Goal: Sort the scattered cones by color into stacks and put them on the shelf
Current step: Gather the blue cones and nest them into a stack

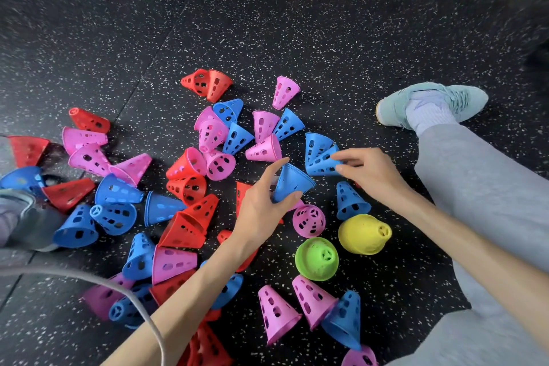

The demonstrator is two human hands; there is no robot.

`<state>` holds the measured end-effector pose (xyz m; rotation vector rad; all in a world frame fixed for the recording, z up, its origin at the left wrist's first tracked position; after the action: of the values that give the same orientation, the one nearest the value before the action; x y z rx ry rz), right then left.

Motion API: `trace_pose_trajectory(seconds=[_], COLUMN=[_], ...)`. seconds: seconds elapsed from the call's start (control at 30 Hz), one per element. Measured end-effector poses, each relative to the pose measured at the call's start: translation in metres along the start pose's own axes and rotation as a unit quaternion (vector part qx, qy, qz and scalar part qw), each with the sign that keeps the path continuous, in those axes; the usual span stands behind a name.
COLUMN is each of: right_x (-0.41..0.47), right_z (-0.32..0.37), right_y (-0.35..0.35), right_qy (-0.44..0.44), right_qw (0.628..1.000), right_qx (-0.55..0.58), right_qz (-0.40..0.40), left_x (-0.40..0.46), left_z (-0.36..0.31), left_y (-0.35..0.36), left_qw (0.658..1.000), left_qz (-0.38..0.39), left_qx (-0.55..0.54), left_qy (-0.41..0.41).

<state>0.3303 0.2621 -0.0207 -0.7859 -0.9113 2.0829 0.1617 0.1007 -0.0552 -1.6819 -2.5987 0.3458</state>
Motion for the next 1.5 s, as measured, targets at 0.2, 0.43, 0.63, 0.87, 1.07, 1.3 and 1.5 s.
trace_pose_trajectory(seconds=[0.2,0.43,0.63,0.87,1.07,1.3,1.5], right_x=[-0.006,-0.01,-0.014,-0.017,-0.017,-0.002,0.001], right_z=[0.016,0.03,0.041,0.047,0.047,0.008,-0.026], right_y=[-0.033,-0.036,-0.018,-0.006,-0.01,-0.049,-0.064], right_qy=[-0.027,-0.049,-0.065,-0.068,-0.084,-0.007,0.088], right_qw=[0.995,0.993,0.992,0.989,0.99,0.999,0.991], right_qx=[0.067,0.1,0.102,0.108,0.058,-0.047,-0.095], right_qz=[-0.076,-0.025,0.027,0.073,0.094,0.006,-0.031], left_x=[-0.001,0.001,0.001,0.001,0.003,0.016,0.054], left_z=[-0.004,-0.015,-0.022,-0.02,-0.026,-0.013,-0.011], left_y=[0.007,0.018,0.018,0.015,0.025,0.045,0.089], left_qw=[1.0,1.0,0.999,0.999,0.997,0.99,0.963], left_qz=[0.01,0.012,0.004,-0.015,-0.017,0.122,0.236], left_qx=[0.017,0.005,-0.002,-0.021,-0.072,0.067,0.133], left_qy=[0.013,0.027,0.034,0.025,0.032,0.03,0.014])
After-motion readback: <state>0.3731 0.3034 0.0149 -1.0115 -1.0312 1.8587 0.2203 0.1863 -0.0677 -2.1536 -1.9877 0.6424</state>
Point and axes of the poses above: each hand's wrist, its own x-axis towards the middle knuckle, its own y-axis out of the palm, z = x × y, the point moved 7 cm from there along x, towards the middle knuckle, and after that the axes turned 13 degrees about -x, right-handed, at the moved point
